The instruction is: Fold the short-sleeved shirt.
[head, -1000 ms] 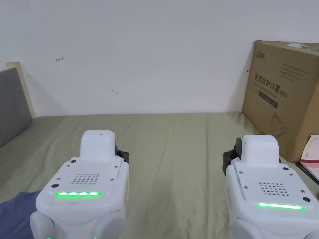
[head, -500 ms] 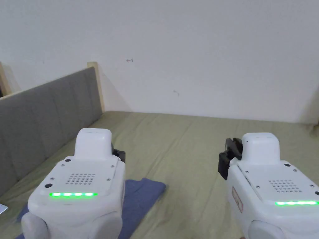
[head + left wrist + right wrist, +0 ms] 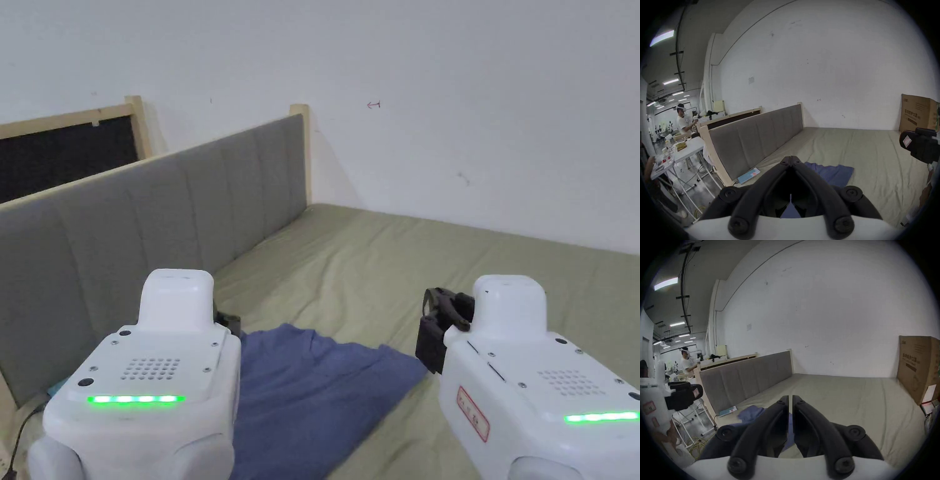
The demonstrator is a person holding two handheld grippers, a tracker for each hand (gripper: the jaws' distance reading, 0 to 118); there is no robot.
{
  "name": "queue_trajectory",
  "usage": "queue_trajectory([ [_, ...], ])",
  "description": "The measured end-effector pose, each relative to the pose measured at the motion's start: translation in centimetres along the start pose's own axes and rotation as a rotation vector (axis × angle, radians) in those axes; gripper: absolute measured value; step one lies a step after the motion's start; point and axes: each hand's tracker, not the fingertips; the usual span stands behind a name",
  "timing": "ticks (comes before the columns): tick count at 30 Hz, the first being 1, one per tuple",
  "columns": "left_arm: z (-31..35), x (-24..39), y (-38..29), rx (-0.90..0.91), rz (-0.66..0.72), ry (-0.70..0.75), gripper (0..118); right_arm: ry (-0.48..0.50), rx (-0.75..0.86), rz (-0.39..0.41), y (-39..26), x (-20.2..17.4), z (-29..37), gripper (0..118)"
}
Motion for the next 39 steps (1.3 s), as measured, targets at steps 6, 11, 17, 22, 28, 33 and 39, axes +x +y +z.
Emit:
queue_trajectory([
  [6,-3.0,0.3,-1.4,-0.118,0.031,-0.052,0,-0.018,-0.026,0.027,-0.7,0.2,-0.4,6],
  [11,-10.0,2.1,-5.3,-0.329,0.017,-0.134,24,-0.038,-0.068,0.035,-2.1,0.5,-1.1,6],
  [17,-19.2,5.9,-10.9,-0.582,0.019,-0.197,114,-0.054,-0.129,0.085,-3.8,1.0,-2.7,6],
  [22,-25.3,9.8,-14.7,-0.708,-0.009,-0.248,114,-0.046,-0.218,0.052,-5.5,2.6,-5.5,6],
  [28,-30.3,13.3,-19.4,-0.976,0.053,-0.349,95,-0.08,-0.317,0.007,-8.1,5.1,-8.6,6],
  [33,-29.2,10.7,-16.7,-0.823,0.027,-0.308,0,-0.089,-0.357,-0.036,-9.3,6.2,-9.8,6],
  [39,-29.5,9.9,-15.6,-0.874,0.17,-0.264,1,-0.095,-0.375,-0.071,-9.7,7.3,-8.6,6],
])
